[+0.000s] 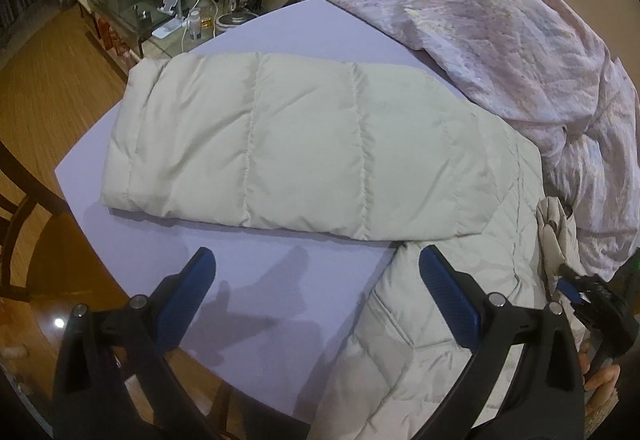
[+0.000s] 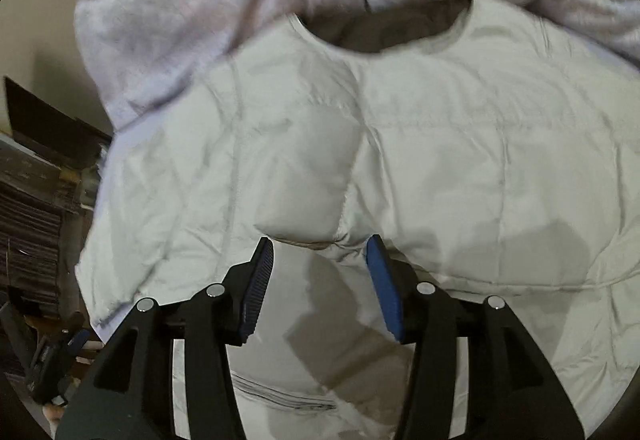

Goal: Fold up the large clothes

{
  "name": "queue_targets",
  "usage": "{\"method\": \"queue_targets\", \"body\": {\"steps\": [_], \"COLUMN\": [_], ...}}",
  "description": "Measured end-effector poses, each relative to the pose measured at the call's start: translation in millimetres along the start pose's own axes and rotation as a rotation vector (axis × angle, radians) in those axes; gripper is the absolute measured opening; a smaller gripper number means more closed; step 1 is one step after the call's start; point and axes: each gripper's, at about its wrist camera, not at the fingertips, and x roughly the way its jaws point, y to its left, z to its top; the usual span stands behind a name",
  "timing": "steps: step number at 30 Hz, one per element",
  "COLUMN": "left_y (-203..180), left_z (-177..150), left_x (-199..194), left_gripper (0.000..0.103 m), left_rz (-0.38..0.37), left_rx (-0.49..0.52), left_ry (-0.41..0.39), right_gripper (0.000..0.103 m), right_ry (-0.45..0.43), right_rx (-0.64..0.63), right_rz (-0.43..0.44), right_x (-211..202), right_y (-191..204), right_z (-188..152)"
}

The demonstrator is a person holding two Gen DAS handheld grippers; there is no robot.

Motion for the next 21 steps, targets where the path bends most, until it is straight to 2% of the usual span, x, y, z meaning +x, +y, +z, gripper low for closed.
{"method": "queue_targets", "body": {"steps": [2,4,7,13,15,17,21], "left_y": [6,11,16,24,26,30,40], "left_z": [2,4,5,7,7,7,7], "left_x": [4,8,13,21,23,25,31], "left_gripper": [0.101,0.101,0.101,0.101,0.101,0.101,0.101], "left_rz": [-0.008,-0.014,-0.022,-0.027,-0.025,-0.026,-0.05], "left_rx": [-0.022,-0.043,-0.068,-0.107,-0.116,-0.134,-0.202], "left_ry": [0.01,0.019,0.028,0.039,0.04,0.042,0.044], "right_gripper": [0.05,0.047,0.042,0.042,0.042,0.043,0.045], "right_ry": [-0.074,-0.096,-0.053,-0.057,-0.018,0.0,0.012], "right_rx": [0.049,0.084,0.11,0.136,0.142,0.12,-0.026], "right_rz": [0.041,0.043,-0.003,-0.095,-0.117,-0.137,-0.209], "right_x": [-14,-14,1,19,35,45,55], "right_y": [-6,-9,-11,-24,-28,-26,-4], "right_z": [8,17,26,35,34,29,15]}}
